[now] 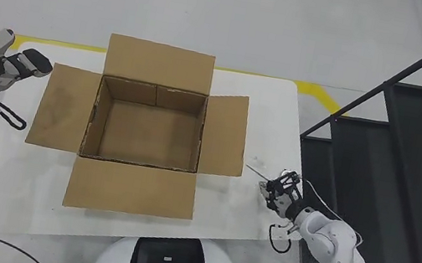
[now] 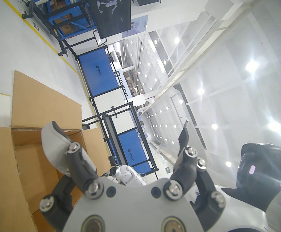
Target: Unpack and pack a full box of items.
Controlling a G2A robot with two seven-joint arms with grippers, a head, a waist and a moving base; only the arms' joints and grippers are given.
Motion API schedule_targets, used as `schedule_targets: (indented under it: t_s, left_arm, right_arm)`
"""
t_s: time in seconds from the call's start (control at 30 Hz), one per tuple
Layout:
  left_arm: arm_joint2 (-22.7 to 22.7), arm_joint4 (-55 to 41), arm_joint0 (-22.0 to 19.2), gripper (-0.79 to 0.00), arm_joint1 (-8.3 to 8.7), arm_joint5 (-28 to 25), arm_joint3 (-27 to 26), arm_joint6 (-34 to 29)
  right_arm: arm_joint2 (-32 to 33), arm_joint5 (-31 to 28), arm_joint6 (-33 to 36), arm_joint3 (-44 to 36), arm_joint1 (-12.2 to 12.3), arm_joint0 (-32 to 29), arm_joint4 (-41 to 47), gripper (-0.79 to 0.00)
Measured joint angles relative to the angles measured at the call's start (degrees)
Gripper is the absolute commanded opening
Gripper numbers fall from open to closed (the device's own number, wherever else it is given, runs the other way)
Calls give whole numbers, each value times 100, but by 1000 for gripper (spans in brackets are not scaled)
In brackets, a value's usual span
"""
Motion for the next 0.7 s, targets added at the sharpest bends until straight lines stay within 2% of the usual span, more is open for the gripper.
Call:
schedule_targets:
  t_s: [0.17,0.3,0.43,0.47,0.5,0.53,0.63,0.7]
  left_arm:
    - [0,0,0,0,0,0,0,0]
    - [0,0,0,0,0,0,0,0]
    - [0,0,0,0,0,0,0,0]
    - [0,0,0,0,0,0,0,0]
    - [0,0,0,0,0,0,0,0]
    - [0,0,0,0,0,0,0,0]
    - [0,0,0,0,0,0,0,0]
    - [0,0,0,0,0,0,0,0]
  right_arm:
    - [497,-462,139,-685,67,-421,946,-785]
    - [610,-581,458,-1035,97,-427,2083,-785]
    - [402,-478,816,-1066,122,-258,1979,-785]
    - [324,-431,844,-1011,122,-204,1880,-440]
    - [225,-360,838,-928,119,-130,1789,-145]
    - [162,-296,808,-850,115,-81,1772,0]
    - [43,-156,732,-615,117,26,1555,0]
    - [37,-268,702,-534,133,19,1588,0]
